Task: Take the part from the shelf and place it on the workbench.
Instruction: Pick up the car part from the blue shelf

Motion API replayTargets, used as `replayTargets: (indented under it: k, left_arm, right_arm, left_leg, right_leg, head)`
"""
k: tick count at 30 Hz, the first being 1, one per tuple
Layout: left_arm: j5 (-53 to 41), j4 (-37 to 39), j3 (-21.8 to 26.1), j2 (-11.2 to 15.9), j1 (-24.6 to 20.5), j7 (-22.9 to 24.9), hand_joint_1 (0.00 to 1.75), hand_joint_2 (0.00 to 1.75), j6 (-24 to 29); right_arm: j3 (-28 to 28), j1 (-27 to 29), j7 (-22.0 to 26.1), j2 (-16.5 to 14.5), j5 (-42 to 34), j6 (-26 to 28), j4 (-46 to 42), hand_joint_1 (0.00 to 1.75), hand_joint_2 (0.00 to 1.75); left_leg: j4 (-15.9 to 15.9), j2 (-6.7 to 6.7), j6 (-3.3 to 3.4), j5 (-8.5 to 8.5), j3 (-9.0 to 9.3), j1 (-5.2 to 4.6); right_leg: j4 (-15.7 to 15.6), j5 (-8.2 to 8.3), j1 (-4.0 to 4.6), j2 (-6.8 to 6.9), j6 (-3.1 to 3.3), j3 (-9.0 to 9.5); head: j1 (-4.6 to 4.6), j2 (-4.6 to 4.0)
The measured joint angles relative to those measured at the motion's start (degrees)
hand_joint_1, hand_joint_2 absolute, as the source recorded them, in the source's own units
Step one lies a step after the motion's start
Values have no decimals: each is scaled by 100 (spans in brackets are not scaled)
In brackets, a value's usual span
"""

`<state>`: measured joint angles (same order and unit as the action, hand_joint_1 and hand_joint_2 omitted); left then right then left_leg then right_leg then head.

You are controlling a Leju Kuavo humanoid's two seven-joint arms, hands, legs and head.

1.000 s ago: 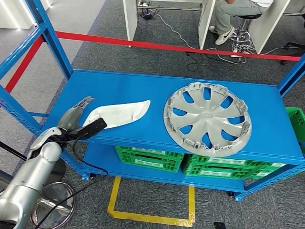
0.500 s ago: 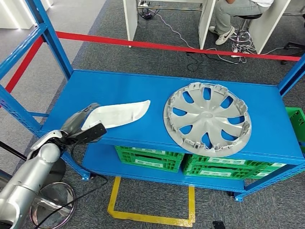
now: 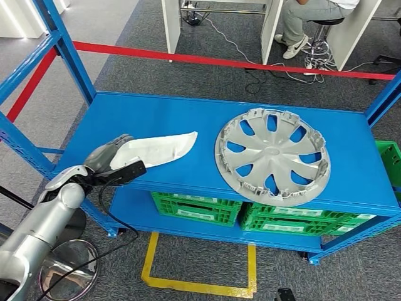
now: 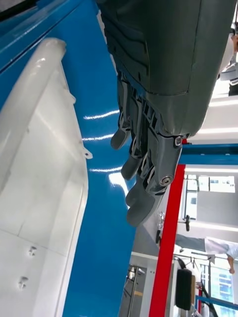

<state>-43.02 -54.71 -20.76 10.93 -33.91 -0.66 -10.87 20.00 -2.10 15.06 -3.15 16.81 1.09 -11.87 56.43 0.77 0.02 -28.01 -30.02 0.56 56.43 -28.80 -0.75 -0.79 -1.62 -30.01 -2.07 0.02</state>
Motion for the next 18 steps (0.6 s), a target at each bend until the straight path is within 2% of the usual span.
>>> replayTargets:
  k: [5, 9, 10, 11, 13, 14, 15, 18]
  left_arm:
    - [-179, 167, -99, -51, -127, 78, 0, 175, 40]
    - [-427, 456, -223, -214, -393, 158, 1, 175, 115]
    - [-495, 529, -256, -266, -463, 170, 20, 175, 131]
    - [-565, 601, -291, -321, -531, 179, 57, 175, 141]
    - [-695, 751, -365, -437, -650, 198, 143, 175, 147]
    - [-748, 825, -398, -491, -697, 206, 168, 175, 147]
    - [-796, 896, -428, -541, -736, 216, 175, 175, 146]
    - [-910, 1095, -512, -672, -808, 246, 175, 175, 144]
  right_arm:
    - [0, -8, -22, 0, 58, -4, 0, 0, 0]
    - [0, -52, -55, -1, 162, -11, 0, 0, 0]
    - [0, -64, -64, -3, 181, -11, 0, 0, 0]
    - [0, -74, -75, -5, 203, -11, 0, 0, 0]
    - [0, -89, -103, -13, 244, -11, 0, 0, 0]
    - [0, -93, -117, -17, 264, -11, 0, 0, 0]
    - [0, -96, -130, -21, 283, -11, 0, 0, 0]
    - [0, -109, -157, -31, 331, -11, 0, 0, 0]
  left_leg:
    - [0, 0, 0, 0, -1, 0]
    - [1, 0, 0, 0, -1, 0]
    - [1, 0, 0, 1, -1, 0]
    - [2, 1, 0, 1, -1, 0]
    - [3, 1, 0, 1, 0, -1]
    - [3, 1, 0, 1, 0, -1]
    - [3, 1, 0, 1, 0, -1]
    - [3, 1, 0, 1, -1, -1]
  right_leg:
    - [0, 0, 0, 2, 0, -2]
    - [0, 0, 0, 2, 0, -1]
    - [0, 1, 0, 2, -1, 0]
    - [0, 1, -1, 3, -1, 0]
    - [0, 2, -2, 3, -2, 1]
    - [0, 2, -2, 2, -2, 1]
    - [0, 2, -2, 2, -2, 1]
    - [0, 2, -2, 2, -2, 1]
  head:
    - [1, 0]
    - [1, 0]
    - [0, 0]
    - [1, 0]
    - [0, 0]
    - [1, 0]
    - [1, 0]
    - [1, -1]
